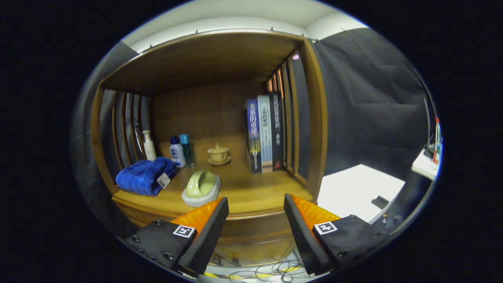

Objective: Pull open the drawer, take out the items inside it, and place them on the countertop above the cabinet.

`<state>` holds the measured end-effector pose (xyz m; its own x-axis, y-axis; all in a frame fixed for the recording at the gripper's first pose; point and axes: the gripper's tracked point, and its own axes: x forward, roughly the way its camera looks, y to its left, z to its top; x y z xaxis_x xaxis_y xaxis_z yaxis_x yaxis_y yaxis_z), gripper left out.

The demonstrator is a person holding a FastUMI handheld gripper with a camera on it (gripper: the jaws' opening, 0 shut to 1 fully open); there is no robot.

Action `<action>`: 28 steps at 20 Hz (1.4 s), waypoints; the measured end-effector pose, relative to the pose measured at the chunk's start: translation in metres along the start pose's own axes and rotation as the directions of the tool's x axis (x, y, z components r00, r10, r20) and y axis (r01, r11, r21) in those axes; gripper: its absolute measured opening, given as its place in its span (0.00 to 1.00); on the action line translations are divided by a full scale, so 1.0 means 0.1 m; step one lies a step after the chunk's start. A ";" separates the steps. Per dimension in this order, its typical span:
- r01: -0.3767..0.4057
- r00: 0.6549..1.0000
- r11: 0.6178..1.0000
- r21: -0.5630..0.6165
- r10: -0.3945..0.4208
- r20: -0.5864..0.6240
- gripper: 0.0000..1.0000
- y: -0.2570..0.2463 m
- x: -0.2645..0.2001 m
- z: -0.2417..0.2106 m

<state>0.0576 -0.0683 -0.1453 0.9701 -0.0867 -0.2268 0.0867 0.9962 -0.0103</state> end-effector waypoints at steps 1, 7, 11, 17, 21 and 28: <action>-0.002 1.000 1.000 -0.015 0.002 0.017 0.95 -0.02 -0.09 0.10; -0.023 0.997 0.994 -0.103 0.030 0.067 0.95 -0.03 -0.54 0.72; -0.052 0.994 0.994 -0.101 0.062 0.091 0.95 0.09 -0.76 0.93; -0.070 0.992 0.995 -0.072 0.077 0.103 0.95 0.16 -0.83 1.03; -0.070 0.992 0.995 -0.067 0.076 0.099 0.95 0.17 -0.82 0.99; -0.081 0.993 0.995 -0.059 0.086 0.086 0.95 0.23 -0.80 0.91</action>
<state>0.0021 -0.0396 -0.0392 0.9899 -0.0010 -0.1419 -0.0060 0.9988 -0.0490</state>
